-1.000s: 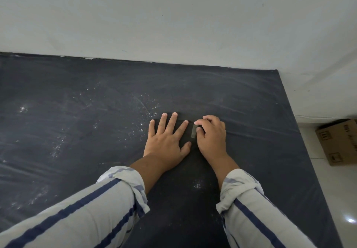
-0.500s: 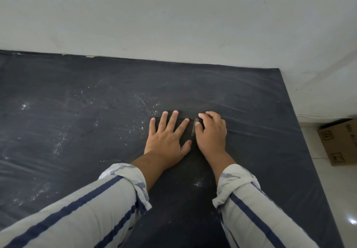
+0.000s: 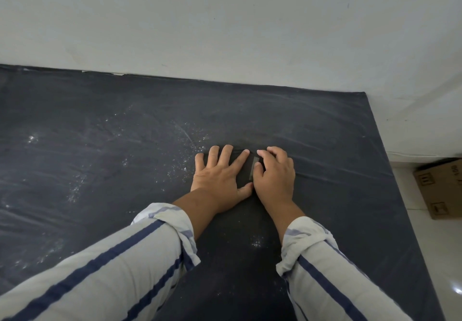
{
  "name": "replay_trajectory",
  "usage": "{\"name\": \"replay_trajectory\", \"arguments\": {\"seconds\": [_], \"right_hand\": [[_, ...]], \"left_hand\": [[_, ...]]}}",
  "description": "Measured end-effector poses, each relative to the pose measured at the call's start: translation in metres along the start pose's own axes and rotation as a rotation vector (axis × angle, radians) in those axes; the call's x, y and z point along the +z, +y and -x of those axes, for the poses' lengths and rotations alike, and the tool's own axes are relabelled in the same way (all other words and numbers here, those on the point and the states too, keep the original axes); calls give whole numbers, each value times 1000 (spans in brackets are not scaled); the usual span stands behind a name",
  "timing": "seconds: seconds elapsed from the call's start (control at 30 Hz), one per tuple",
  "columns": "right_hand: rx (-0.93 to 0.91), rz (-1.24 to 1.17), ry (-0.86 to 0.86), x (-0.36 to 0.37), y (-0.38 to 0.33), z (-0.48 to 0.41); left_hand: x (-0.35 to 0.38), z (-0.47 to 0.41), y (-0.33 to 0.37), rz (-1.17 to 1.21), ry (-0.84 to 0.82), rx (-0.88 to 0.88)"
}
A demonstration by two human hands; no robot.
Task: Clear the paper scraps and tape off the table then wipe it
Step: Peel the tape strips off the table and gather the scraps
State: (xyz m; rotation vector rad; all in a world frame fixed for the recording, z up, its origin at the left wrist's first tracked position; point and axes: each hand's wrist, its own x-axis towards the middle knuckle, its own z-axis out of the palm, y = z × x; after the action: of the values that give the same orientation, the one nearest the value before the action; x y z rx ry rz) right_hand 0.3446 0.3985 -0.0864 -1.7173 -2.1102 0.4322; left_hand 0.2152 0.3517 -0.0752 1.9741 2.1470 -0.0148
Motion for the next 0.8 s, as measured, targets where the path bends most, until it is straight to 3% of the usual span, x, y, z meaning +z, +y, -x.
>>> {"name": "replay_trajectory", "arguments": {"seconds": [0.8], "right_hand": [[-27,-49,38,0,1,3]], "left_hand": [[6,-5,-2,-19,-21,14]]}}
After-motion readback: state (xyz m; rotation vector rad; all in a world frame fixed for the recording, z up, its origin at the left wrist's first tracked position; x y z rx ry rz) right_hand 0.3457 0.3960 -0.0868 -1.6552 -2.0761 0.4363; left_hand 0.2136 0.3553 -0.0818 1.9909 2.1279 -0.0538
